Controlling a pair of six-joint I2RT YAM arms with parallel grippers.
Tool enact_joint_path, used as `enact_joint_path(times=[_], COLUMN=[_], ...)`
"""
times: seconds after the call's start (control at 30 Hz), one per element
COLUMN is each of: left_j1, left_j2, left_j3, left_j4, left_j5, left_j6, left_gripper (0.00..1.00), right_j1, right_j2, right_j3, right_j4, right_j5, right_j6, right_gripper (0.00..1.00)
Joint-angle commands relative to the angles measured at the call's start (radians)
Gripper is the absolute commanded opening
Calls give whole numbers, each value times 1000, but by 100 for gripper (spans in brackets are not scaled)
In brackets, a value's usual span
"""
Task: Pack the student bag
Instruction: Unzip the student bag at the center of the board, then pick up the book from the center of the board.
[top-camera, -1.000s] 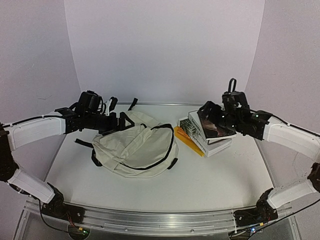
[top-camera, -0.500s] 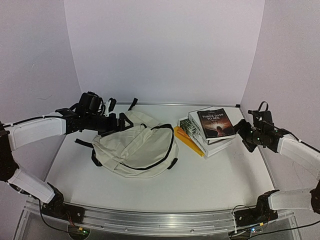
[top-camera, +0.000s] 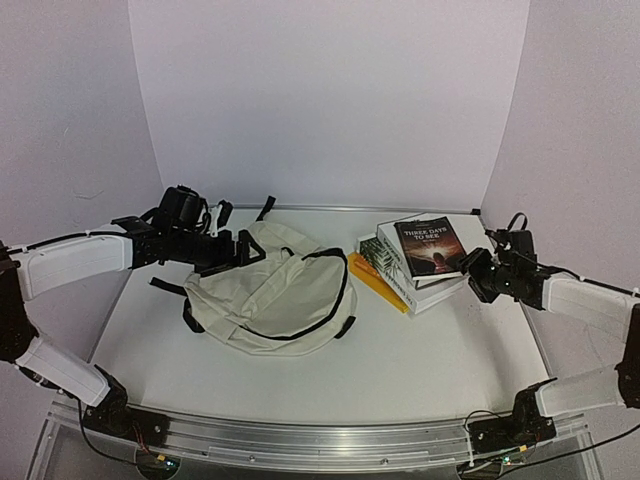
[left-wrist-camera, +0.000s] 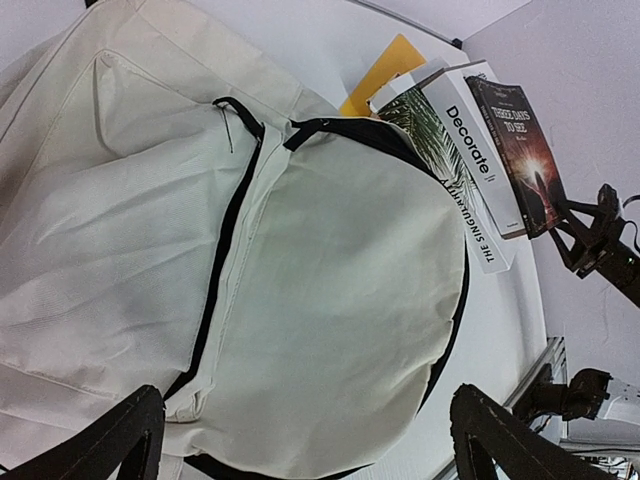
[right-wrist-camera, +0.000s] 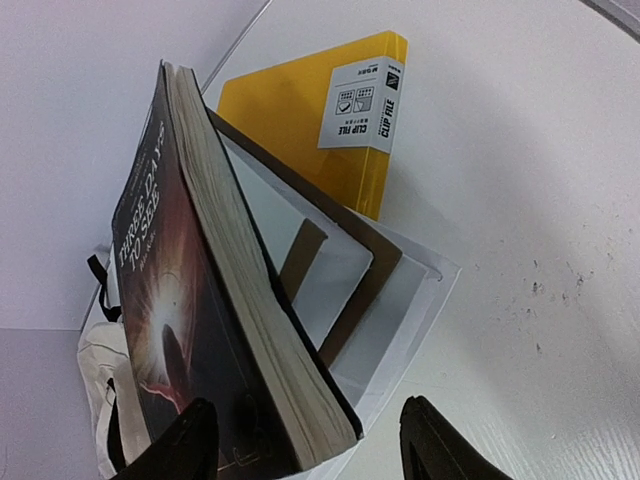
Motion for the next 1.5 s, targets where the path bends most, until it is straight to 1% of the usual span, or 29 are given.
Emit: enact_joint_path(times=[0.0,0.03,0.1,0.13,0.2,0.27,0.3,0.53,0.67,0.8,0.97,1.03,1.23,1.33,1.47], left_j1=[2,2,2,2,2,2,2,2,1,2,2,2,2,1,0], left_j2=[-27,-28,-30,-29,-28,-27,-27,-34,-43,-56,-55,-51,-28,-2,35], left_j3=[22,23,22,22,25,32,36,55,69,91,122,135,154,182,226], left_j4=[-15,-18,-19,-20,-22,-26,-29,-37,-32,-15,25,53,173,214,233], left_j5=[-24,-25,-29,-30,-31,-29,-28,-26,-11,25,105,150,324,406,496], left_j6=[5,4,3,3,2,2,2,2,-4,-1,7,1,-27,-26,-13], left_gripper=[100,100,100,100,100,100,100,100,100,100,100,100,100,100,100], right_j1=[-4,-5,-6,-5,-5,-5,-5,-5,-5,-5,-5,0,30,72,153], right_j2=[35,41,52,55,57,49,41,-116,-217,-238,-181,-153,-79,-39,1], right_j3=[-14,-14,-11,-12,-15,-18,-21,-70,-61,34,191,244,375,439,509], right_j4=[141,150,158,162,171,176,176,169,150,127,78,79,78,79,82], right_j5=[-35,-38,-35,-31,-26,-27,-27,-15,-49,-185,-385,-482,-710,-795,-855], right_j6=[23,23,21,21,23,28,31,70,28,-126,-244,-261,-301,-321,-342], right_gripper=[51,48,46,43,36,23,20,0,0,0,0,0,0,0,0])
